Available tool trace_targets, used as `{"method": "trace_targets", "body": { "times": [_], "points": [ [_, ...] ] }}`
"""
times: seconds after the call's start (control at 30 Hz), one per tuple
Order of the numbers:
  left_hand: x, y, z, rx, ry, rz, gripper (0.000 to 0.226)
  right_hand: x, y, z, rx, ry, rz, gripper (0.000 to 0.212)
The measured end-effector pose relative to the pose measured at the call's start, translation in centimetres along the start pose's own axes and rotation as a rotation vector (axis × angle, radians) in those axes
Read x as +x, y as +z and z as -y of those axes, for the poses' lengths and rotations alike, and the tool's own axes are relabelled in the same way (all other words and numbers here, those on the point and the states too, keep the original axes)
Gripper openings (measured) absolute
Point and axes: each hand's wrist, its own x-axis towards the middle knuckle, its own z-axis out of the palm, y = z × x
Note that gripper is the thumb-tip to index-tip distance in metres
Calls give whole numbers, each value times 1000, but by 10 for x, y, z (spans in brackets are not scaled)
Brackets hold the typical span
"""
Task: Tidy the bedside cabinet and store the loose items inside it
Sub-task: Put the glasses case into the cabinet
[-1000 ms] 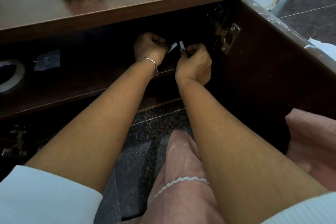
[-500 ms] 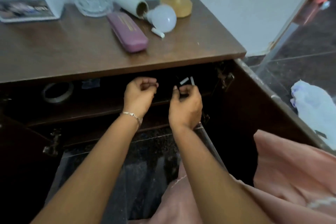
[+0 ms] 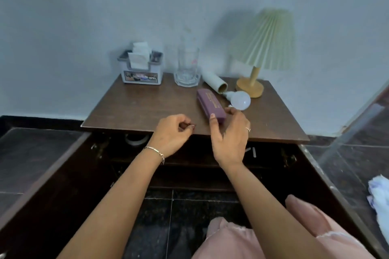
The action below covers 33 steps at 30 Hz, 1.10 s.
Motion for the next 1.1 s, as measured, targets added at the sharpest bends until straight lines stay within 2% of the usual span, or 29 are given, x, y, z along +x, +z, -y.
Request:
{"method": "trace_targets", "body": {
  "times": [0.1,0.17,0.27,0.43,0.57,0.7,0.8,0.93,1.0,1.1],
  "points": [
    [14,-9,0,287,101,-132,22,25,2,3,-122,-27,166,62],
    [21,-12,4,431,93,-171,34,37,7,3,-177,-52,254,68],
    [26,-14,15,572,3,-102,41,48,17,4,-234,-38,359,74],
    [27,-14,32,606,29,-70,40,59,34,2,-300,50,412,81],
    [27,-9,40,508,65,-129,39,56,41,3,-330,61,403,72],
    [29,-14,35,339,60,-167,32,36,36,16,-193,40,333,69],
    [15,-18,20,-36,-44,-146,37,7,28,38,-8,84,274,75],
    [-28,-31,13,-573,-165,-153,48,-41,24,59,135,118,328,83],
    [-57,-40,21,-707,-247,-111,49,-66,23,59,208,113,373,84],
    [-102,-47,44,-762,-359,-82,43,-106,29,54,329,148,517,80]
  ]
}}
